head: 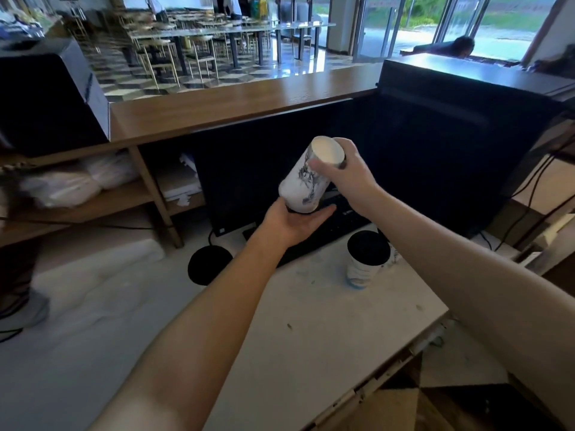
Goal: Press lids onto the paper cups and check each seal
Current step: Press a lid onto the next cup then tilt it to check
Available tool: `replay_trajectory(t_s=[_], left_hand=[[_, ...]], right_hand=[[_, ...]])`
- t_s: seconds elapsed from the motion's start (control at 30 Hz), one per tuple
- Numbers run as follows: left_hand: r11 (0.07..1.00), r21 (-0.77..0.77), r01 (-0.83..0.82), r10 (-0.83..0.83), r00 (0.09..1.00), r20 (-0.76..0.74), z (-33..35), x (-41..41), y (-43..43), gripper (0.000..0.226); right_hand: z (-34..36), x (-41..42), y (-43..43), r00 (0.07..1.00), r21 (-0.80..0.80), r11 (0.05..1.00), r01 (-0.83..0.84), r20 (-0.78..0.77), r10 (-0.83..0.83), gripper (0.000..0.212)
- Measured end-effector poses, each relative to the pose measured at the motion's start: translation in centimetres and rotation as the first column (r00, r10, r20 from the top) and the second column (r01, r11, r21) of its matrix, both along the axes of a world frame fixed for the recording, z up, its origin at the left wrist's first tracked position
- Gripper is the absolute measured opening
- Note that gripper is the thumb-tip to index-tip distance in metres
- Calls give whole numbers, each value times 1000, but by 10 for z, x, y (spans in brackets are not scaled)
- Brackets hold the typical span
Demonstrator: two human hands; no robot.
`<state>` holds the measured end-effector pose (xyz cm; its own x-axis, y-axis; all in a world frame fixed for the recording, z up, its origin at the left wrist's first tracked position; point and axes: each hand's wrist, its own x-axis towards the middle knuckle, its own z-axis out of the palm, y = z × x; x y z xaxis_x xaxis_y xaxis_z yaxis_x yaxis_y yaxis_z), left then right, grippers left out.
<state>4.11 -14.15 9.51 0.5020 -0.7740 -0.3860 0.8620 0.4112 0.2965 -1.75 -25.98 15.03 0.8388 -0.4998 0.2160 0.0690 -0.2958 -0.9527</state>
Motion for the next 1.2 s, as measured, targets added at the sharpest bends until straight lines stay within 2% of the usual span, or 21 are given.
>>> replay_trajectory(t_s=[0.07, 0.13, 0.23, 0.33, 0.43, 0.53, 0.63, 0.7, 0.77, 0.83, 0.97, 1.1, 1.2], left_hand=[[998, -14, -65, 66, 997, 49, 14, 5, -2, 74], [992, 38, -120, 114, 985, 129, 28, 6, -2, 69], [975, 152, -165, 115, 950, 290, 39, 8, 2, 44], [948, 275, -158, 4, 872, 489, 45, 12, 6, 39], [918, 349, -190, -125, 695, 708, 58, 13, 10, 41], [913, 329, -242, -186, 472, 862, 73, 25, 16, 58], [867, 364, -339, -250, 336, 908, 84, 34, 26, 87], [807, 389, -444, -319, 227, 920, 89, 34, 31, 87], [766, 401, -503, -382, 146, 912, 96, 31, 36, 77], [751, 404, -522, -405, 119, 906, 97, 27, 41, 70], [739, 456, -495, -436, 164, 885, 48, 11, 59, 64], [749, 523, -407, -421, 318, 850, -48, -18, 74, 67], [734, 546, -404, -399, 395, 828, -99, -27, 82, 72]], right_hand=[[-10, -19, -2, 994, -6, 994, -109, 30, 109, 53], [-15, -37, -11, 978, -51, 977, -208, 3, 209, 58], [-14, -53, -30, 935, -21, 945, -326, -155, 319, 55], [-2, -48, -39, 908, -49, 953, -300, -321, 270, 42], [9, -32, -38, 875, -212, 901, -379, -400, 274, 47], [13, -14, -33, 865, -192, 880, -435, -360, 349, 55], [11, -1, -24, 891, -143, 901, -410, -274, 362, 56], [5, 8, -14, 907, -172, 903, -394, -234, 351, 60], [-2, 16, -6, 924, -174, 915, -364, -193, 331, 63], [-11, 19, 0, 936, -157, 928, -339, -154, 316, 62], [-65, 5, 16, 939, -70, 946, -317, -168, 302, 53], [-155, -15, 37, 905, 29, 948, -316, -289, 311, 60], [-198, -19, 49, 875, 89, 946, -312, -362, 323, 64]])
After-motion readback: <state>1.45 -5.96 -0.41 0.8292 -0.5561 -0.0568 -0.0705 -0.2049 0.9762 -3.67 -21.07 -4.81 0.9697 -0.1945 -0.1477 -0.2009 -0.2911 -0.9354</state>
